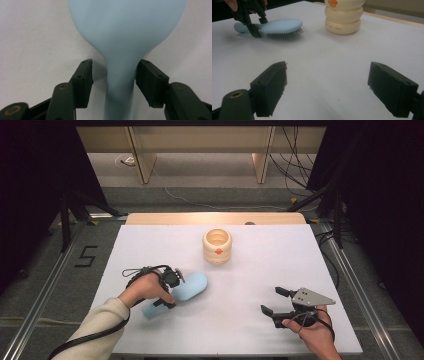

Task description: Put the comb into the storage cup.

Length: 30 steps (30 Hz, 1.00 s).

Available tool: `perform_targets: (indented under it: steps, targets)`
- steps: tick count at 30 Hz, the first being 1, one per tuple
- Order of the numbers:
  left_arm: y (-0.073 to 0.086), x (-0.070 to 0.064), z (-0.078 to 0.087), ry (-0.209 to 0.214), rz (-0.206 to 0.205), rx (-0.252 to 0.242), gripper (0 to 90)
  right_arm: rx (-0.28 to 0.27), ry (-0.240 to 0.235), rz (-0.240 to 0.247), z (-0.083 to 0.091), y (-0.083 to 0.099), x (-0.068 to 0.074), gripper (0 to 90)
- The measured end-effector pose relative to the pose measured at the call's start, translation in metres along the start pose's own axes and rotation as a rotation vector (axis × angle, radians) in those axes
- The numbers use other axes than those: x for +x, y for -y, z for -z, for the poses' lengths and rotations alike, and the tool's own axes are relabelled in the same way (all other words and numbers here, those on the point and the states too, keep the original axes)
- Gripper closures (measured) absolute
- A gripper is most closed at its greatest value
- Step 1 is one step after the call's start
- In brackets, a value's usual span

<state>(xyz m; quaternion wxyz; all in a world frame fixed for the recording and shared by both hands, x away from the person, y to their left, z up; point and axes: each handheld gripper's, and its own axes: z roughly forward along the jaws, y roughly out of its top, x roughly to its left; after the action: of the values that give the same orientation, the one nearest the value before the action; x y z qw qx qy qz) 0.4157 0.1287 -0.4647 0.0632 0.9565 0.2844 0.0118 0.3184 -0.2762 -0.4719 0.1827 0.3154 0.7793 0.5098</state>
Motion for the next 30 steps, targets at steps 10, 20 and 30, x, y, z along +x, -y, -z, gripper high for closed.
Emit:
perform_targets:
  steps: [10, 20, 30]
  targets:
    - [-0.0037, -0.0019, 0.0002, -0.005, -0.009, 0.015, 50.3, 0.001, 0.000, -0.001, 0.0003, -0.0001, 0.0004, 16.6]
    - [-0.0053, -0.0031, 0.0009, -0.003, -0.001, 0.010, 56.3, 0.001, -0.003, -0.001, -0.0003, 0.0001, 0.0003, 16.5]
    - [-0.0068, -0.0052, 0.0010, -0.006, 0.000, 0.006, 62.3, 0.004, -0.004, -0.003, -0.0007, 0.0004, 0.0002, 16.6]
